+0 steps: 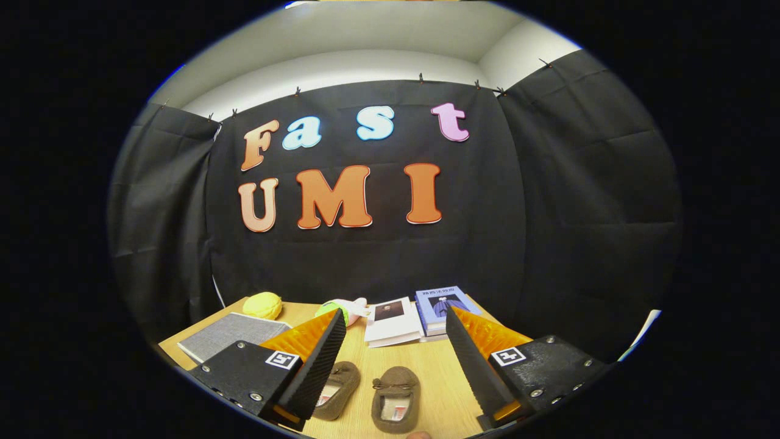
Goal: Open the storage box then place both shoes into the box .Put the left shoe in first, then the right shoe, with the right side of both shoes facing outward in a uniform manner.
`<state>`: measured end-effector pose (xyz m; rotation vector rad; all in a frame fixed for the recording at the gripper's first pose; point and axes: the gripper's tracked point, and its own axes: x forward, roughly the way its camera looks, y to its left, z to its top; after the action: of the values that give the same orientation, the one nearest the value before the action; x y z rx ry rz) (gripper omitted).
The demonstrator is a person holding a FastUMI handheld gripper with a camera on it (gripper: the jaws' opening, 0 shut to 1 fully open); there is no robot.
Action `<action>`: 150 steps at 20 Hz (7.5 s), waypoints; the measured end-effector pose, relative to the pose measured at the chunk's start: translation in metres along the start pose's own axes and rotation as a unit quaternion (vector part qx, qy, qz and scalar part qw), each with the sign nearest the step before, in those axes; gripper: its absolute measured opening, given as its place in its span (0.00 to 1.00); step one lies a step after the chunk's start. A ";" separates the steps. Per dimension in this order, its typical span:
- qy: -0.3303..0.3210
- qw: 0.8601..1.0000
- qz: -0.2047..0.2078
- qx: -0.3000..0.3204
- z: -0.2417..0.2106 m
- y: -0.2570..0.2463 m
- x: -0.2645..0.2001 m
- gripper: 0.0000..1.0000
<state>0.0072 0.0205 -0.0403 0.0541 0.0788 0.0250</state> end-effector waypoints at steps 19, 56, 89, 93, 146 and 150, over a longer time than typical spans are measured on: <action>0.143 0.979 0.117 0.080 -0.178 0.133 0.064 0.99; 0.151 0.837 0.335 0.405 -0.074 0.281 0.040 0.10; 0.069 0.895 0.418 0.141 -0.036 0.472 -0.011 0.98; 0.057 0.915 0.378 0.130 -0.038 0.428 0.002 0.98; 0.267 0.956 -0.075 0.096 -0.284 0.093 0.087 0.05; 0.247 0.960 -0.072 0.112 -0.263 0.095 0.085 0.05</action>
<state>0.0689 0.1316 -0.3036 0.2693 0.5860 -0.1178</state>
